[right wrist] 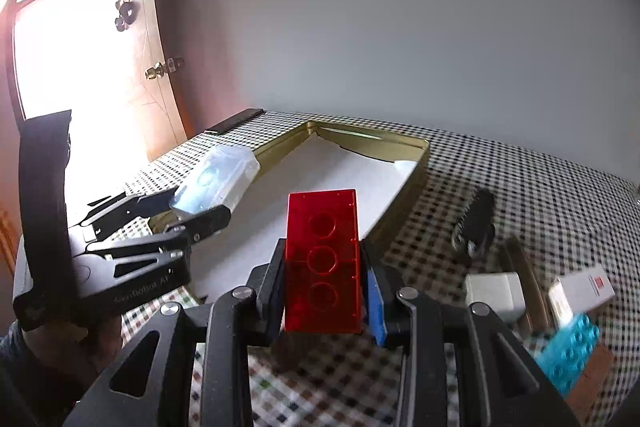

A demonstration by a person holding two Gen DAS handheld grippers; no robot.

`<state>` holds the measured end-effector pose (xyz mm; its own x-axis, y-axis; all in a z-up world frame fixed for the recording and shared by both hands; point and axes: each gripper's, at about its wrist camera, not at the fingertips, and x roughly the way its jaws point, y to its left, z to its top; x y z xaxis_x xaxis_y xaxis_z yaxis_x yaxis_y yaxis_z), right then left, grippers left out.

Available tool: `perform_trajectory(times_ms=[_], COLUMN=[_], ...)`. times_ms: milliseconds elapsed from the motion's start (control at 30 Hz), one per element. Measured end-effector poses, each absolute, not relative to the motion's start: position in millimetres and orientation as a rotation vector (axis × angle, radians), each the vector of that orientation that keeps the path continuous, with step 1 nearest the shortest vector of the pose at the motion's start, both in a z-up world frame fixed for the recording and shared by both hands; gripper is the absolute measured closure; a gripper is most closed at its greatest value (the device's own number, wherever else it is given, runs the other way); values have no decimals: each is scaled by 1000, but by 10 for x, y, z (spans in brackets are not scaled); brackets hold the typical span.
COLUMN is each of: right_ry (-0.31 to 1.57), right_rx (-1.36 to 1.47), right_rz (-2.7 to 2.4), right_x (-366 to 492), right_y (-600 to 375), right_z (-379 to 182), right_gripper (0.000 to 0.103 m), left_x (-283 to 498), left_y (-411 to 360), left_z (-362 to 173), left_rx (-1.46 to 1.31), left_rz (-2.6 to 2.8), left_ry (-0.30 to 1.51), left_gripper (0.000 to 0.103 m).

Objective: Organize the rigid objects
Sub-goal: 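Lift the clear box and red brick and carry both over the gold tin, then lower the clear box into the tin with the left gripper while the right gripper releases the red brick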

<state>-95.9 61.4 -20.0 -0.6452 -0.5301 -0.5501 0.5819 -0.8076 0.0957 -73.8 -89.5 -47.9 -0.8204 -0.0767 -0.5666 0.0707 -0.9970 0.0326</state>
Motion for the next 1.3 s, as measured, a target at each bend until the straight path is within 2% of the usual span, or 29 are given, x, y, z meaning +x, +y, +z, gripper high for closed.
perform_trajectory(times_ms=[267,867,1067,1300], right_ry=[77,153,205,235], right_rx=[809,953,1032,1110], right_rz=[-2386,-2400,-2387,-2360], right_x=[-1287,-1776,-1881,-2010], right_y=[467,179,115,57], right_z=[-190,-336,-361,-370], right_gripper=[67,67,67,67], left_x=[-1002,-1583,-1684,-1810], left_y=[-894,-1070,-1054,-1134], left_z=[-388,-472,-488,-516], left_rx=[935,1207,1260,1330], left_rz=[-2911,-2860,-2834,-2812], left_ry=[-153,-86,-144,-110], left_gripper=[49,49,49,49])
